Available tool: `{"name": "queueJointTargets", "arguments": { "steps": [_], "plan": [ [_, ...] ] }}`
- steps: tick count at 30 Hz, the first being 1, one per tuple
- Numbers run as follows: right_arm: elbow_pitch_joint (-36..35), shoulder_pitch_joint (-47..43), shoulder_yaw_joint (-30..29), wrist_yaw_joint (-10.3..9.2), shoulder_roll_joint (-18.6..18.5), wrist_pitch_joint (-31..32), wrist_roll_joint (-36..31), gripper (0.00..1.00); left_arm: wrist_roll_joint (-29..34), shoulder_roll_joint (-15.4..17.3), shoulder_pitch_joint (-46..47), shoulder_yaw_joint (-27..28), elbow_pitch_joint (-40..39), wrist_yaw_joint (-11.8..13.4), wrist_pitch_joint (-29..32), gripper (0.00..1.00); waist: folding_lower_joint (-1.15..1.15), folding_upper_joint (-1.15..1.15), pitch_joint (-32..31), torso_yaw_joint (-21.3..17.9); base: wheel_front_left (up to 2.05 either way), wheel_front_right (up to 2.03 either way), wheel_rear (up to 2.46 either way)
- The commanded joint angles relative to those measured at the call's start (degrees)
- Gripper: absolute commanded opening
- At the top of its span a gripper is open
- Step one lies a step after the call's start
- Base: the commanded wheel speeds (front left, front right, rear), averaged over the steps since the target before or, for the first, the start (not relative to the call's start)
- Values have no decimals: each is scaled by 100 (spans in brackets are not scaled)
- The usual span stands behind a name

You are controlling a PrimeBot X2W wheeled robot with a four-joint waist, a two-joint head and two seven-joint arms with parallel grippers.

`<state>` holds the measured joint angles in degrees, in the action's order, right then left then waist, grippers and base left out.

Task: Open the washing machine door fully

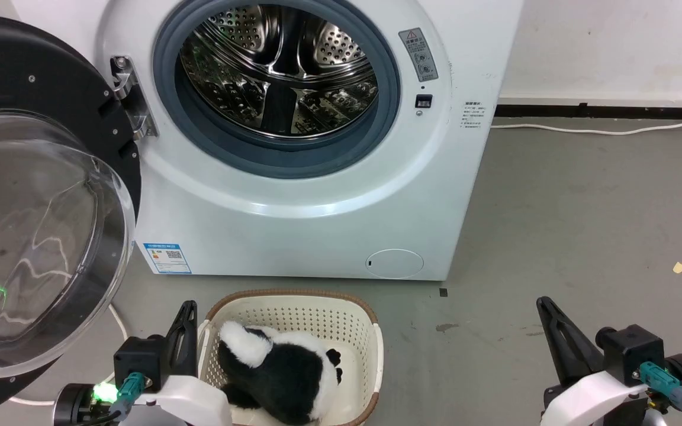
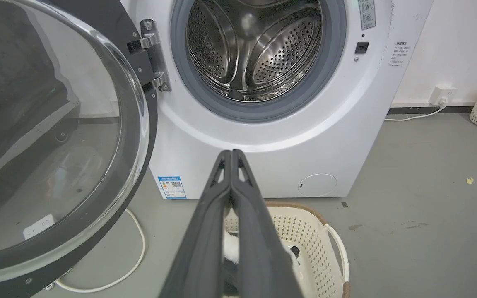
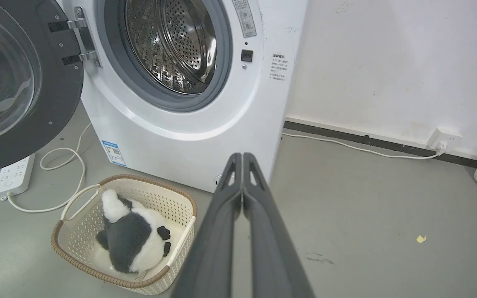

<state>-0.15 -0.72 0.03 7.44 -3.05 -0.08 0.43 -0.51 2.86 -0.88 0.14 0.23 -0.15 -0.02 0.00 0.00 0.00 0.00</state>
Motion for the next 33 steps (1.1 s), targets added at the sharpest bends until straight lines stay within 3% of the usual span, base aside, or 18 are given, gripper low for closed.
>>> {"name": "queueJointTargets", "arguments": {
  "steps": [1,33],
  "plan": [
    [15,72,-3,5,17,8,-43,0,51,2,88,-14,-23,15,2,0,0,0,0,0,0,0,0],
    [15,72,-3,5,17,8,-43,0,51,2,88,-14,-23,15,2,0,0,0,0,0,0,0,0]
  ]
}}
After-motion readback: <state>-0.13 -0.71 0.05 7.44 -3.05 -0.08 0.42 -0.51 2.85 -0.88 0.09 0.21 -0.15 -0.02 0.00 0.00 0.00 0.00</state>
